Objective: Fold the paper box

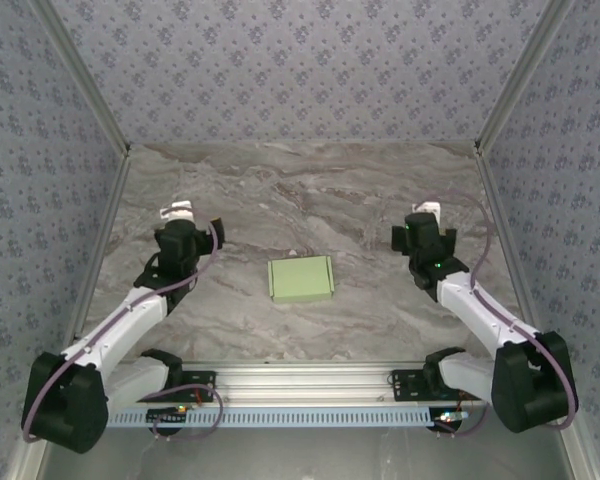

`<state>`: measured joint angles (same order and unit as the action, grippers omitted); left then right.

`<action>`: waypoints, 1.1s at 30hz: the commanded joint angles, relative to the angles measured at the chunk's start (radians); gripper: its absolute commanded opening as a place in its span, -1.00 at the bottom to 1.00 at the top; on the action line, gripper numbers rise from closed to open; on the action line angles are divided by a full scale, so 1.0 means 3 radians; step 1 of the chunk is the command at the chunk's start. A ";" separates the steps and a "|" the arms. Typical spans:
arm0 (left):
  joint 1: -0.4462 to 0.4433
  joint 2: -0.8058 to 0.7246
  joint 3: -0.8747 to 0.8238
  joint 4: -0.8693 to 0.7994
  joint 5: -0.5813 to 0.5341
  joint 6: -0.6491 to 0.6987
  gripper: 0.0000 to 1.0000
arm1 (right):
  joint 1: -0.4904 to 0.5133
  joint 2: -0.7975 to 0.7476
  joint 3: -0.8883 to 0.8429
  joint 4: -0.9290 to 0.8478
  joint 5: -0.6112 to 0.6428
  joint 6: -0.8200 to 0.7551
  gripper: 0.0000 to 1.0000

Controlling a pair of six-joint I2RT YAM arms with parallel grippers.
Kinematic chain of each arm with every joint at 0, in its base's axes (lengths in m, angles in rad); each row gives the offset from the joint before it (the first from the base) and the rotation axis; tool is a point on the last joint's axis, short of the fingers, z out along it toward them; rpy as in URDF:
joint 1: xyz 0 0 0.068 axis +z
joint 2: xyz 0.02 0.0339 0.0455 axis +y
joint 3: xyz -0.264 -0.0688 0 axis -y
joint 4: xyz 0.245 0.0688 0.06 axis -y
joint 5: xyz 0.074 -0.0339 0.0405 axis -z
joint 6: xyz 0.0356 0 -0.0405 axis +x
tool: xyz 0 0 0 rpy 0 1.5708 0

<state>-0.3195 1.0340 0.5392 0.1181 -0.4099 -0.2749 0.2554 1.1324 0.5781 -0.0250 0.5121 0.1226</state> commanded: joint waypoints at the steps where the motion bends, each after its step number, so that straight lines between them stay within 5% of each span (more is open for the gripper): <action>1: 0.0255 0.0081 -0.0104 0.0244 -0.0434 0.0154 0.98 | -0.0244 -0.0045 -0.0341 0.0685 0.0100 -0.0105 0.97; 9: 0.0851 0.0958 -0.0478 0.1705 0.0452 0.0650 0.99 | -0.0562 0.0393 -0.0802 0.2083 -0.0567 -0.0472 0.97; 12: 0.0872 0.1141 -0.0358 0.1686 0.0537 0.0756 0.98 | -0.0676 0.0572 -0.0877 0.2554 -0.0935 -0.0590 0.97; 17: 0.0975 0.1695 -0.0613 0.2722 0.0975 0.0908 0.98 | -0.0784 0.0920 -0.0926 0.3011 -0.1278 -0.0572 0.97; 19: 0.0997 0.1629 -0.0441 0.2299 0.1071 0.0913 0.98 | -0.0785 0.1112 -0.0926 0.3172 -0.1345 -0.0596 0.97; 33: 0.1088 0.1667 -0.0423 0.2322 0.1139 0.0827 0.98 | -0.0941 0.1295 -0.0632 0.2752 -0.1532 -0.0473 0.98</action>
<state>0.0067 1.5391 0.3939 0.7746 -0.0891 -0.0341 -0.0238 1.5200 0.3729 0.8032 0.0666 -0.0341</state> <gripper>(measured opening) 0.992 0.988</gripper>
